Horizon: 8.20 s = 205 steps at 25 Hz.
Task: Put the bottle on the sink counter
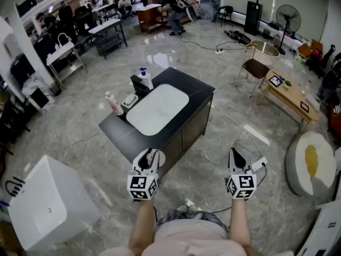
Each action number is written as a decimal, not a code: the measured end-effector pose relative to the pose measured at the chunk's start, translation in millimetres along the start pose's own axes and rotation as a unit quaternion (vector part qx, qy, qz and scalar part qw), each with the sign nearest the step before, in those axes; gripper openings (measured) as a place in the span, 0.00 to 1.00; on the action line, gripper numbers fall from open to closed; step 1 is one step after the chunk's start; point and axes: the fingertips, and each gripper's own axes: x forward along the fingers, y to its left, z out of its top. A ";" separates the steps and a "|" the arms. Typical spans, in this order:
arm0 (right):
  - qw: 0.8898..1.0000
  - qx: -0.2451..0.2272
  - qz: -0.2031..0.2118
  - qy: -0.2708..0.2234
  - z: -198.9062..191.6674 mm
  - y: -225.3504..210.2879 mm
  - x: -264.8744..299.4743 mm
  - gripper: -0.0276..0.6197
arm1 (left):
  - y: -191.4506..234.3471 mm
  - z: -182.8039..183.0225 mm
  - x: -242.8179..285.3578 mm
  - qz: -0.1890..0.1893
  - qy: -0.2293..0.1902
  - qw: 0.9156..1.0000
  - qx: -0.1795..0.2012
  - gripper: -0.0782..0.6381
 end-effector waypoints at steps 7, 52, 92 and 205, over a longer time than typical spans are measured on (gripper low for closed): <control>1.000 -0.001 0.004 0.001 -2.3 0.0 6.7 0.06 | 1.1 -1.3 5.9 -0.001 -0.001 1.000 -0.003 0.28; 1.000 0.011 -0.020 -0.013 -5.9 1.2 105.6 0.07 | 52.6 -10.8 97.3 -0.032 0.002 0.999 -0.010 0.28; 0.973 -0.010 0.231 -0.012 69.7 -81.5 663.4 0.07 | 179.5 72.0 535.2 0.119 -0.006 0.993 -0.012 0.28; 0.990 -0.011 0.138 -0.023 102.6 -162.1 657.8 0.07 | 213.8 115.1 545.1 0.110 -0.070 0.991 -0.041 0.15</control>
